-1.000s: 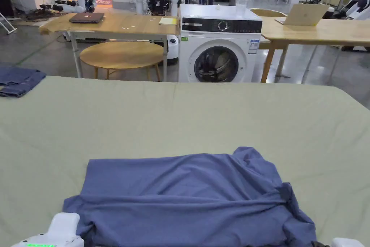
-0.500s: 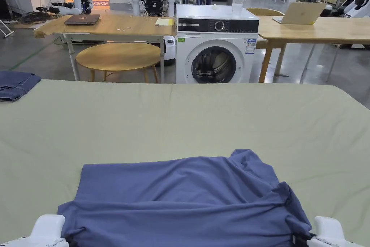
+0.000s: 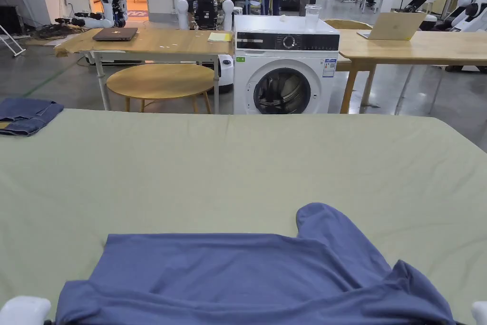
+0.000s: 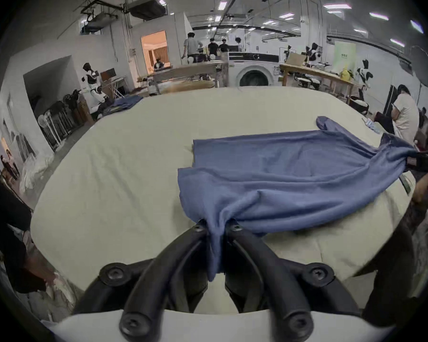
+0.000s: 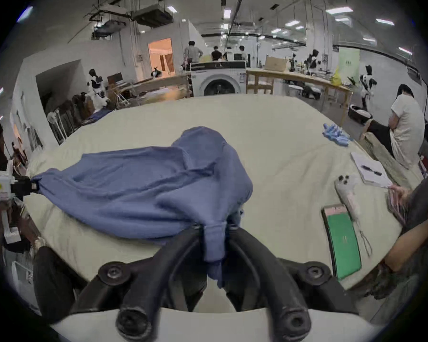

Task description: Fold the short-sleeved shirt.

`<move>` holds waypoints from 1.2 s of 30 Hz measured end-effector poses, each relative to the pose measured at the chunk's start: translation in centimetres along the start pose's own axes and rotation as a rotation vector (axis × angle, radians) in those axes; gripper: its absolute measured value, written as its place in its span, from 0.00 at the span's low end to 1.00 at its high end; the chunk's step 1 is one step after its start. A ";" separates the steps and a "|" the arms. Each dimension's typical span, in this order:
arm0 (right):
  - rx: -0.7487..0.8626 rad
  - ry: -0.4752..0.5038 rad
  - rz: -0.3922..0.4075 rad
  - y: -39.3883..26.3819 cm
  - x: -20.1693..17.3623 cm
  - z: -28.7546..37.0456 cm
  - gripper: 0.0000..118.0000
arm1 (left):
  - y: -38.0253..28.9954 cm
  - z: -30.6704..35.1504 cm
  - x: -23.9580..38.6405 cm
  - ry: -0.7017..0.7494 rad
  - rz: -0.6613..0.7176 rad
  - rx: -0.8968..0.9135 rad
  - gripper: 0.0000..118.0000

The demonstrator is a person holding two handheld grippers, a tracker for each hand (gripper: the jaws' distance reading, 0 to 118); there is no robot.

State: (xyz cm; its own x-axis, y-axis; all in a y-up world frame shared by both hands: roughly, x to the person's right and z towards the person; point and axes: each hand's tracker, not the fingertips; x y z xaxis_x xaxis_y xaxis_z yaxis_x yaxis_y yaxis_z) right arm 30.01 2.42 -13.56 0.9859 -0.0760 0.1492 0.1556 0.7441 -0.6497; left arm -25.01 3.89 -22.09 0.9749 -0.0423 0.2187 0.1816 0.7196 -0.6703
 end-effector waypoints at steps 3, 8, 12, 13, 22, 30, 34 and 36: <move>-0.085 0.003 -0.055 -3.4 0.6 -1.1 0.06 | -3.1 -0.8 0.1 -0.006 0.038 -0.054 0.04; -0.140 -0.017 -0.063 -6.4 0.7 -3.4 0.58 | -6.6 -3.3 -1.1 -0.007 0.089 -0.061 0.19; -0.031 -0.094 -0.005 -5.0 -0.6 -1.1 0.85 | -6.0 -1.9 -0.4 0.145 -0.004 0.013 0.86; 0.012 -0.110 0.005 -4.1 -1.1 -0.4 0.85 | -5.5 -1.4 -0.5 0.125 0.005 0.063 0.86; 0.429 0.018 0.055 2.5 -9.8 1.7 0.82 | 2.0 -0.1 4.7 0.053 -0.026 0.350 0.86; 0.435 0.061 0.088 3.4 -12.8 -0.1 0.00 | 2.6 -2.6 5.7 -0.005 -0.041 0.312 0.00; 0.392 0.054 0.108 2.7 -12.3 -2.0 0.00 | 3.0 -5.7 3.7 -0.007 0.012 0.207 0.00; 0.368 0.053 0.101 2.6 -12.0 -2.7 0.00 | 3.8 -7.6 2.2 -0.014 0.023 0.186 0.00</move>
State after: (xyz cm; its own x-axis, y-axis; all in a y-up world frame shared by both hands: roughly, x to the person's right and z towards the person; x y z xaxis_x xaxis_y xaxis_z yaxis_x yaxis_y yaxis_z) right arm 18.79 3.44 -19.01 0.9984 -0.0173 0.0530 0.0347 0.9372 -0.3470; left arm -21.15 1.29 -29.57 0.9764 -0.0153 0.2156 0.1308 0.8359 -0.5331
